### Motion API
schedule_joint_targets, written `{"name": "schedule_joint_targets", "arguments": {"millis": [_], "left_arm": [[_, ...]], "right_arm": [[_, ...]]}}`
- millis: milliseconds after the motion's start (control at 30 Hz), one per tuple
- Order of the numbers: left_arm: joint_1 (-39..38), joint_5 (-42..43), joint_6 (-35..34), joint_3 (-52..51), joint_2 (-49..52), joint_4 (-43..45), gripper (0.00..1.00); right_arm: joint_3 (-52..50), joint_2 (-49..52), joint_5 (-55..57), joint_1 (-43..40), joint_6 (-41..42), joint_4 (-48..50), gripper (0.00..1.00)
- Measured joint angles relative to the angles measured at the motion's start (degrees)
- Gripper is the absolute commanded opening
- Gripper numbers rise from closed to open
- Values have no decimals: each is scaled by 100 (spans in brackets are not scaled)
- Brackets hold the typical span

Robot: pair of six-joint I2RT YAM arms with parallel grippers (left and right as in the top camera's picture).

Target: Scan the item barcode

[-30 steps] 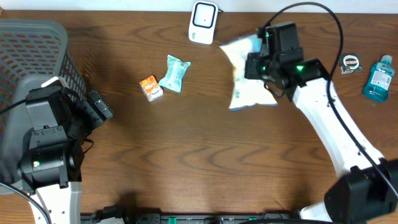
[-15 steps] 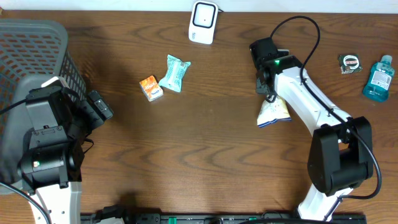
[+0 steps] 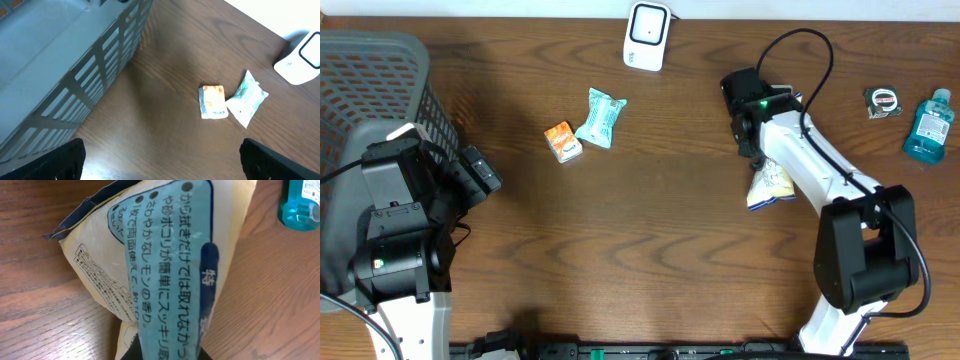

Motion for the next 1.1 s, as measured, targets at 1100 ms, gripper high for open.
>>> {"name": "schedule_joint_targets", "arguments": {"millis": [1100], "left_arm": [[0, 2, 0, 0, 0, 0, 98]], "right_arm": [[-2, 2, -173, 1384, -149, 319, 1]]}}
